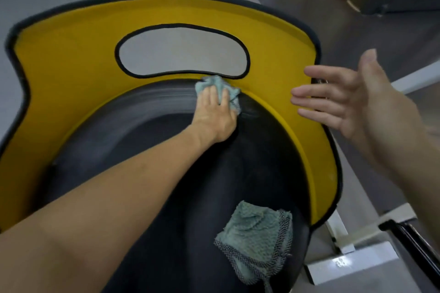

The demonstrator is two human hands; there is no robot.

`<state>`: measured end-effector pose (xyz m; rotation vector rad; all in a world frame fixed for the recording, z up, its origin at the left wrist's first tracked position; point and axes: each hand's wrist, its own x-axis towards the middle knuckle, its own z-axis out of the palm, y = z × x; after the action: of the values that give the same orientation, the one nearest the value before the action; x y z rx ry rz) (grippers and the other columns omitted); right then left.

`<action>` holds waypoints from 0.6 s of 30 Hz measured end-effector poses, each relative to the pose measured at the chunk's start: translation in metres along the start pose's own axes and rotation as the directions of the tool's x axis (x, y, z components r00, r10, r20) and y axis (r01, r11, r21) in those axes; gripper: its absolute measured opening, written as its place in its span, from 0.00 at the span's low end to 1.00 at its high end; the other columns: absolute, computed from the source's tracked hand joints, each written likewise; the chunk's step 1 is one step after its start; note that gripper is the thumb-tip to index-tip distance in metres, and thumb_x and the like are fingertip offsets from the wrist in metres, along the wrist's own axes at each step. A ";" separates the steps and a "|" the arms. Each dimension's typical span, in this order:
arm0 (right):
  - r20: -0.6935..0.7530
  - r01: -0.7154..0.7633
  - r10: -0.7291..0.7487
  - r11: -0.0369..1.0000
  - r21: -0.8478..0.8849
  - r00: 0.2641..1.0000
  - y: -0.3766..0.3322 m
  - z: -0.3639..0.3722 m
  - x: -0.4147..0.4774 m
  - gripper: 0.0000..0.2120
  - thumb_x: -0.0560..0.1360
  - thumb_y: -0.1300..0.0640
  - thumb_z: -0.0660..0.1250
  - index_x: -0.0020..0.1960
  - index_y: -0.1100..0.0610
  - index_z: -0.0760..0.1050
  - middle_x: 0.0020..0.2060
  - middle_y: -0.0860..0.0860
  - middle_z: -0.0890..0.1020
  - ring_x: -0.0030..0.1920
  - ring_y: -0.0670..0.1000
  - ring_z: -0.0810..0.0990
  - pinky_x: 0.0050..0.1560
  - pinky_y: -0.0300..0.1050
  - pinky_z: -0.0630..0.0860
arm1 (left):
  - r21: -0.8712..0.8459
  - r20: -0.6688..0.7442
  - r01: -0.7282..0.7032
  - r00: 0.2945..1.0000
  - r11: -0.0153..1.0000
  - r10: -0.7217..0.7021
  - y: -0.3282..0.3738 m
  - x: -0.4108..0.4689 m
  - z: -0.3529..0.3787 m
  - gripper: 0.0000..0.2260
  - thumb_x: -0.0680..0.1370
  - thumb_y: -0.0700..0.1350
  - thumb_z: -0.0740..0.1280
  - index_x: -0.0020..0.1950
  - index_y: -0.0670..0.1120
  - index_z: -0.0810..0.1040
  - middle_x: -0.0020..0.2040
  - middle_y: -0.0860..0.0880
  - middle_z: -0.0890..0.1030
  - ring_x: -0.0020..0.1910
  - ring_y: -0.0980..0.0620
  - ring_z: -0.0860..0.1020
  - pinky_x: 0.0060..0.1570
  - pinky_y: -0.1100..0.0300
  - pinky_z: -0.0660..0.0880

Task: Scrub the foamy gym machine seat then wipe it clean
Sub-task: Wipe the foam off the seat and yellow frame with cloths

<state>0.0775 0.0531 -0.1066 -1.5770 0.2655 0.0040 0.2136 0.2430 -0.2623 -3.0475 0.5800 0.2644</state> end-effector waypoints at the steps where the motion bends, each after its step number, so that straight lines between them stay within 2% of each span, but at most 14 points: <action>1: -0.006 0.008 -0.008 1.000 0.004 1.000 -0.002 -0.001 0.001 0.33 0.83 0.37 0.43 0.66 0.58 0.77 0.54 0.58 0.86 0.57 0.55 0.85 0.56 0.49 0.82 | -0.010 -0.003 -0.071 0.997 0.997 0.071 0.023 -0.006 -0.001 0.29 0.85 0.52 0.46 0.81 0.37 0.48 0.80 0.32 0.51 0.80 0.35 0.51 0.78 0.43 0.45; 4: -0.014 0.028 -0.028 0.999 0.041 1.000 -0.008 0.006 0.005 0.33 0.84 0.37 0.43 0.64 0.58 0.78 0.53 0.59 0.86 0.56 0.55 0.85 0.55 0.48 0.83 | -0.026 -0.032 -0.314 0.949 0.949 0.313 0.083 -0.045 0.005 0.28 0.85 0.50 0.49 0.81 0.37 0.52 0.80 0.33 0.54 0.79 0.34 0.52 0.78 0.42 0.46; 6: -0.019 0.036 -0.035 0.997 0.067 0.999 -0.007 0.014 0.008 0.32 0.84 0.38 0.43 0.63 0.58 0.78 0.52 0.59 0.86 0.56 0.56 0.85 0.57 0.50 0.82 | -0.015 -0.007 -0.412 0.911 0.911 0.412 0.109 -0.074 0.009 0.28 0.85 0.51 0.49 0.82 0.38 0.51 0.81 0.35 0.51 0.80 0.36 0.48 0.78 0.43 0.40; 8: -0.005 0.038 -0.037 0.999 0.035 0.999 -0.003 0.023 0.011 0.32 0.84 0.38 0.43 0.63 0.57 0.78 0.53 0.59 0.86 0.56 0.55 0.85 0.59 0.51 0.81 | 0.009 0.055 -0.444 0.895 0.896 0.443 0.115 -0.086 0.012 0.28 0.86 0.54 0.44 0.83 0.42 0.45 0.82 0.39 0.43 0.81 0.41 0.39 0.75 0.47 0.30; 10: 0.031 0.033 -0.033 0.999 -0.011 0.999 0.001 0.032 0.016 0.32 0.84 0.38 0.43 0.64 0.56 0.78 0.53 0.57 0.86 0.56 0.54 0.85 0.60 0.53 0.81 | -0.022 0.045 -0.444 0.895 0.896 0.445 0.107 -0.077 0.011 0.27 0.86 0.54 0.43 0.83 0.46 0.44 0.83 0.43 0.41 0.81 0.44 0.38 0.75 0.50 0.30; 12: 0.061 0.037 -0.036 0.999 -0.013 0.997 0.003 0.040 0.022 0.33 0.83 0.37 0.44 0.64 0.56 0.78 0.53 0.57 0.86 0.56 0.54 0.85 0.61 0.53 0.81 | -0.031 0.015 -0.389 0.921 0.921 0.390 0.091 -0.055 0.012 0.27 0.86 0.54 0.44 0.83 0.47 0.44 0.83 0.43 0.42 0.81 0.45 0.39 0.78 0.49 0.34; 14: 0.076 0.044 -0.044 0.999 0.001 0.996 0.005 0.044 0.028 0.34 0.80 0.35 0.46 0.64 0.57 0.78 0.52 0.58 0.86 0.56 0.55 0.86 0.59 0.52 0.81 | -0.024 -0.024 -0.276 0.961 0.961 0.276 0.064 -0.027 0.011 0.27 0.86 0.54 0.45 0.83 0.46 0.45 0.83 0.41 0.45 0.82 0.43 0.42 0.79 0.48 0.39; 18: 0.074 0.024 -0.026 0.999 0.025 0.997 0.007 0.050 0.042 0.33 0.83 0.37 0.44 0.64 0.58 0.78 0.53 0.59 0.86 0.56 0.56 0.85 0.57 0.50 0.81 | 0.017 -0.027 -0.038 0.999 0.999 0.038 -0.034 0.013 0.005 0.28 0.85 0.54 0.43 0.83 0.44 0.45 0.83 0.41 0.48 0.82 0.42 0.46 0.79 0.46 0.44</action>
<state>0.1250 0.0956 -0.1216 -1.5525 0.1865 0.0397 0.2376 0.2703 -0.2695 -3.0315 0.6393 0.2180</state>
